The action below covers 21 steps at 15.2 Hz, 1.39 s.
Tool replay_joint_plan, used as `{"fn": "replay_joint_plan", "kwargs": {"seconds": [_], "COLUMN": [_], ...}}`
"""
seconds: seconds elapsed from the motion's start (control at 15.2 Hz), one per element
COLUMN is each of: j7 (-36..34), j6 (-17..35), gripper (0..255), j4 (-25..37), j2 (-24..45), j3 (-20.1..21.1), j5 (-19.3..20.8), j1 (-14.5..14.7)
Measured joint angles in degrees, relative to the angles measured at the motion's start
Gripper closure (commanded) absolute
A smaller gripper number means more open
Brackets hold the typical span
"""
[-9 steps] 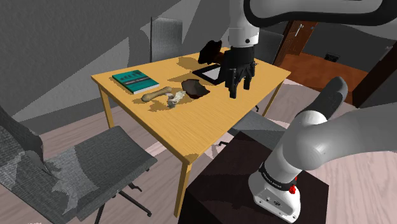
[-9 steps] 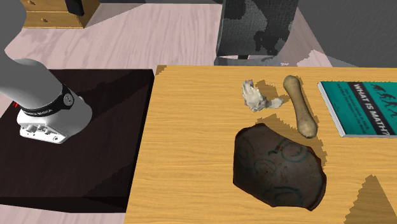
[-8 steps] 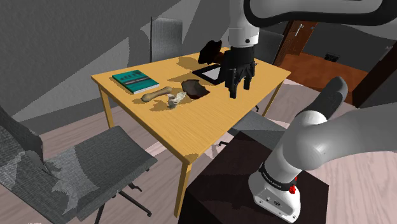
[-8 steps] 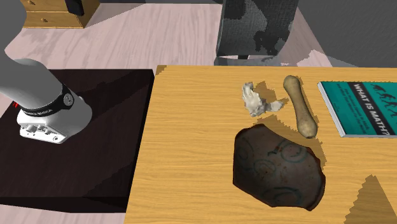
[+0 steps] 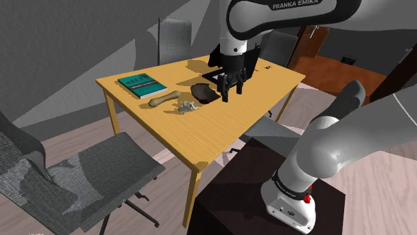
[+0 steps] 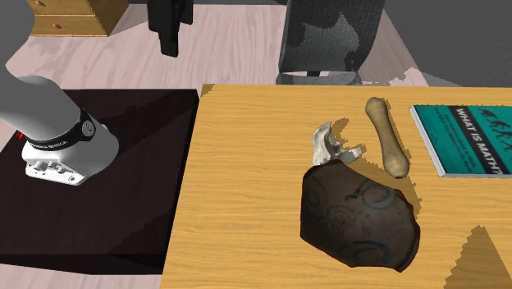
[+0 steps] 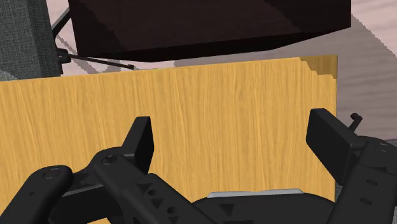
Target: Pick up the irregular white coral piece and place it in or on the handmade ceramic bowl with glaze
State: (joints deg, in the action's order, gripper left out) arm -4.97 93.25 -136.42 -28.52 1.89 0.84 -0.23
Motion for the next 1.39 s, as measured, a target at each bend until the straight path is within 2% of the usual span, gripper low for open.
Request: {"fn": "replay_joint_plan", "kwargs": {"seconds": [0.46,0.73,1.12,1.39], "j7": [2.19,3.30,4.97,6.13], "j6": [9.33,13.07,16.14,16.70], "gripper": [0,0,0,0], "j4": [6.57,12.32,22.76,31.97], "j2": [14.77,23.59,36.14,45.24], "j3": [-0.99,-1.35,-1.65,-1.75], "j5": [0.87,1.09,1.11,1.04], "j1": [-0.57,-0.80,-1.13,-1.42]}}
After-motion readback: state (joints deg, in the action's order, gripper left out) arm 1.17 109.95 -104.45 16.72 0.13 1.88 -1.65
